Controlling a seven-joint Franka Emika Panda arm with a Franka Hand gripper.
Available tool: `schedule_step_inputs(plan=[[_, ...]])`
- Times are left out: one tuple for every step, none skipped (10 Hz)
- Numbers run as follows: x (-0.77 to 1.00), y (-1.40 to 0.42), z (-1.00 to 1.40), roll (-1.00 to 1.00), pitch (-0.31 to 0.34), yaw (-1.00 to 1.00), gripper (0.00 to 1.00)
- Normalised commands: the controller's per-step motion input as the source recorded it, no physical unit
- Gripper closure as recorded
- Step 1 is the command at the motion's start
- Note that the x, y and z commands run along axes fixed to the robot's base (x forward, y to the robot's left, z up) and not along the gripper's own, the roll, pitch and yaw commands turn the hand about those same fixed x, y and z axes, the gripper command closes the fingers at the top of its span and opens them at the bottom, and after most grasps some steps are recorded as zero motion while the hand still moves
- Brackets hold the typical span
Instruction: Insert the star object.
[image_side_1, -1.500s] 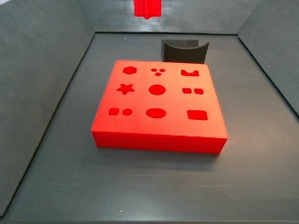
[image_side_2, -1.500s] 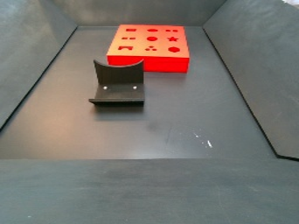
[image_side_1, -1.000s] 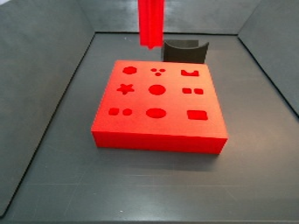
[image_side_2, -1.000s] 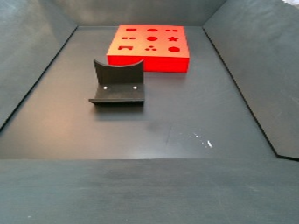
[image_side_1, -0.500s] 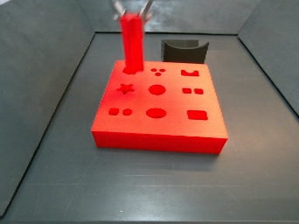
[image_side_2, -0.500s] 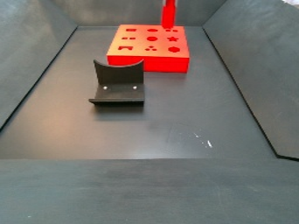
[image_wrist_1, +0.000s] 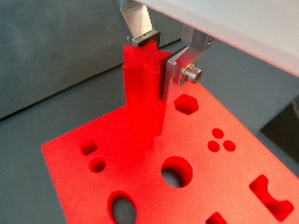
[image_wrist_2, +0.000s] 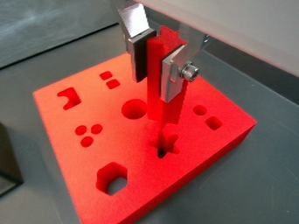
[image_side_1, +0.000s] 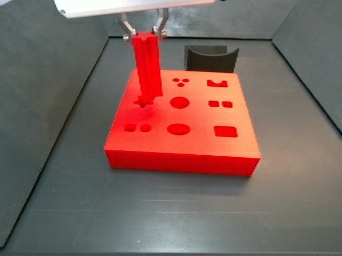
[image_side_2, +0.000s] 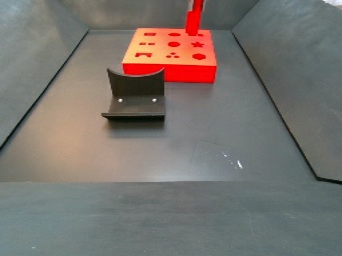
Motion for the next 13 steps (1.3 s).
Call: schedule_step_inputs(plan=[[0.0,0.0,-0.05,0.33,0.13,0.19,1.0],[-0.03,0.0,-0.12,0.29,0.191,0.0,1.0],[0.0,0.0,-0.26,0.14,0.174,-0.18,1.0],[0.0,0.0,-0.37,0.05,0.117,-0.19,1.0],[-0.01,0.17,-0.44,0.09,0.203,-0.16,1.0],[-0.06,0.19,-0.37,0.08,0.229,-0.16,1.0],[-0.06,0.21,-0.27,0.07,0.263,-0.15,1.0],[0.0,0.0,-0.19,0.02,0.176,-0.09,1.0],[0.19,0.0,-0.25,0.05,0.096,-0.01,1.0],[0.29,-0.03,-0.27,0.05,0.086,0.0,1.0],[0.26,-0.03,-0.15,0.0,0.051,-0.01,1.0],[0.38,-0.09,-0.41,-0.02,0.033,-0.11,1.0],[0.39,-0.13,-0.95,0.16,0.034,-0.11,1.0]])
